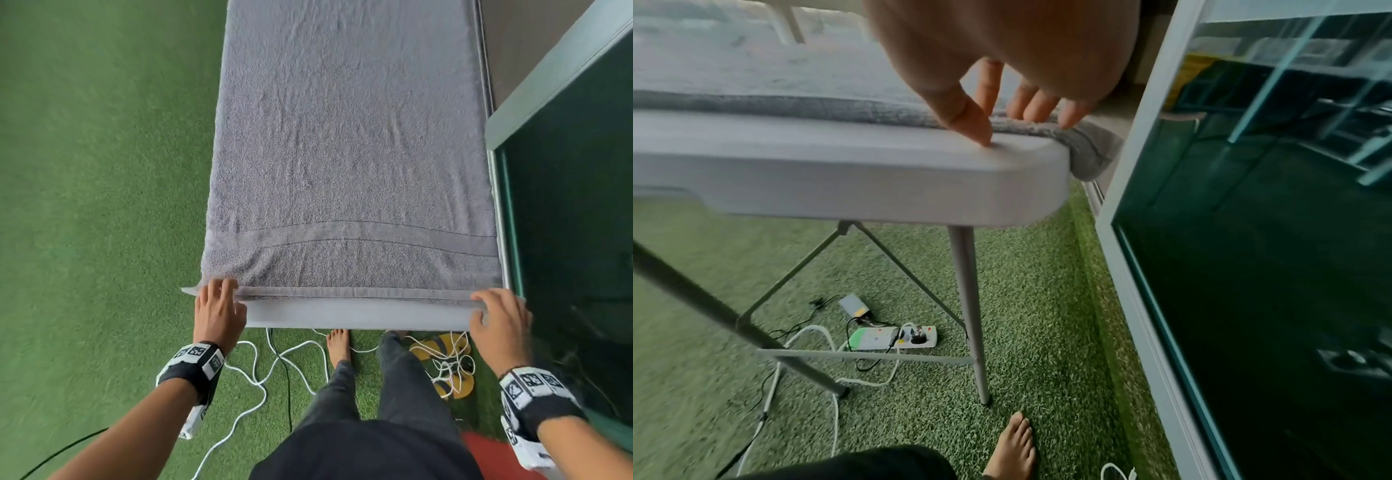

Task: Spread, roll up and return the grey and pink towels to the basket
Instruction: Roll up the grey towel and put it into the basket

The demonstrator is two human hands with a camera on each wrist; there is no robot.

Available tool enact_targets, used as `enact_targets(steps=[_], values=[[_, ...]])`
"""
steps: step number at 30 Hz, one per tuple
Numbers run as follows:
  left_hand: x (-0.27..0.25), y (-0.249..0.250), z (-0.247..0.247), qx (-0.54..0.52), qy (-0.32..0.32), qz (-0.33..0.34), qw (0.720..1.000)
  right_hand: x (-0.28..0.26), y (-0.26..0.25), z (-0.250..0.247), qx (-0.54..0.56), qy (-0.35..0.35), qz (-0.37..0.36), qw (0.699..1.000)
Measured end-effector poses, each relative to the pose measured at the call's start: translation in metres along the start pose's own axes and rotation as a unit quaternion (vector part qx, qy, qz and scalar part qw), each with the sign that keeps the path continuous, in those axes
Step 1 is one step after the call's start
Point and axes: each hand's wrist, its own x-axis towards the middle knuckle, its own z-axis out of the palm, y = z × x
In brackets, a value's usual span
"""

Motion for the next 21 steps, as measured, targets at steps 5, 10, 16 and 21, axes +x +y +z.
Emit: enact_targets(steps=[5, 10, 16, 21], values=[[0.003, -0.008, 0.004, -0.038, 0.028, 0.000, 0.999, 0.002, 0.006, 0.002, 0.027, -0.011, 0.025, 0.999], [0.014, -0.011, -0.001, -0.074, 0.064, -0.027, 0.995, 0.012, 0.008, 0.000, 0.089, 0.037, 0.078, 0.992], [0.012, -0.019, -0.010, -0.037, 0.041, 0.007, 0.998, 0.016, 0.011, -0.003, 0.099, 0.105, 0.067, 0.987], [0.027, -0.024, -0.015, 0.042, -0.026, 0.031, 0.998, 0.012, 0.019, 0.000, 0.024, 0.057, 0.059, 0.996]])
